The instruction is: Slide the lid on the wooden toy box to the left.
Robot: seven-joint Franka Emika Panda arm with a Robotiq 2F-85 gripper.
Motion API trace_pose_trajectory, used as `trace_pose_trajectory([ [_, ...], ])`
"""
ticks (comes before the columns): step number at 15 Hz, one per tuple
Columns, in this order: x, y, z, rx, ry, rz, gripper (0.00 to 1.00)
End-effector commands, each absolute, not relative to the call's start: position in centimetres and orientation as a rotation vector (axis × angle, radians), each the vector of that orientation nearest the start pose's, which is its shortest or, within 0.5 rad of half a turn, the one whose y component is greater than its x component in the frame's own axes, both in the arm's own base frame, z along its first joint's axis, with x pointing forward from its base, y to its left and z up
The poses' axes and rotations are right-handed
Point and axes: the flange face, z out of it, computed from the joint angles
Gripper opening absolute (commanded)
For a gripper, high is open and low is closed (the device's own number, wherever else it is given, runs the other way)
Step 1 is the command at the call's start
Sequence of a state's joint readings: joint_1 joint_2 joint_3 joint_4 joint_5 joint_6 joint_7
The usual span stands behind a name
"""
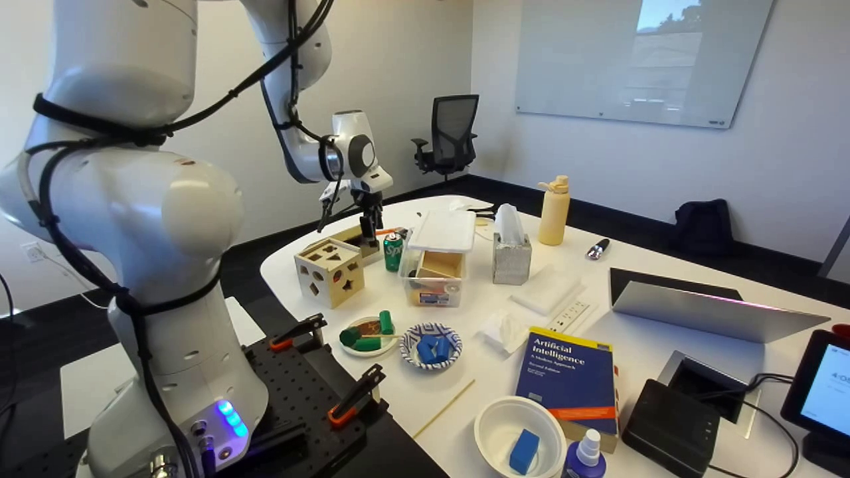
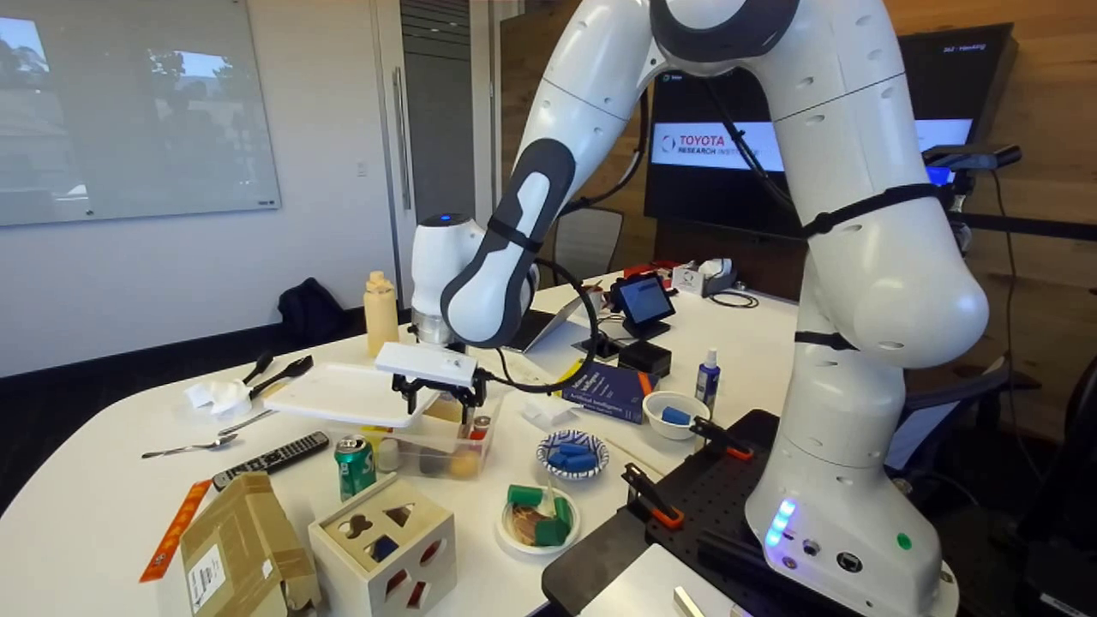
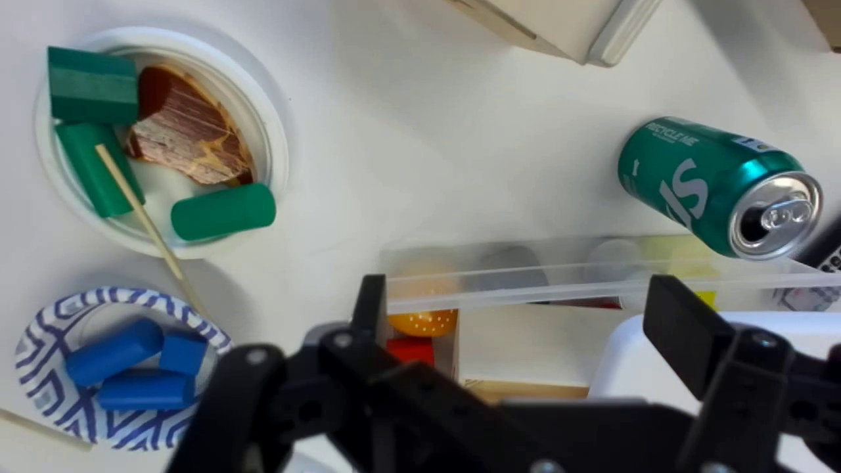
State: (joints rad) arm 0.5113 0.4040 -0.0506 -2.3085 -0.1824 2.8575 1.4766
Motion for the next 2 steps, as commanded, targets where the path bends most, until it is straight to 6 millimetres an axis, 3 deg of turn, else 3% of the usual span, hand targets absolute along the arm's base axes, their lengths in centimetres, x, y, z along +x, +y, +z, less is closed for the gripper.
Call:
trace_pose_trajectory([
  [1, 46.67, 23.56, 20.3, -2.825, 1.242, -0.253, 1.0],
  [2, 46.68, 23.37, 20.41, -2.831, 1.236, -0.254, 1.0],
])
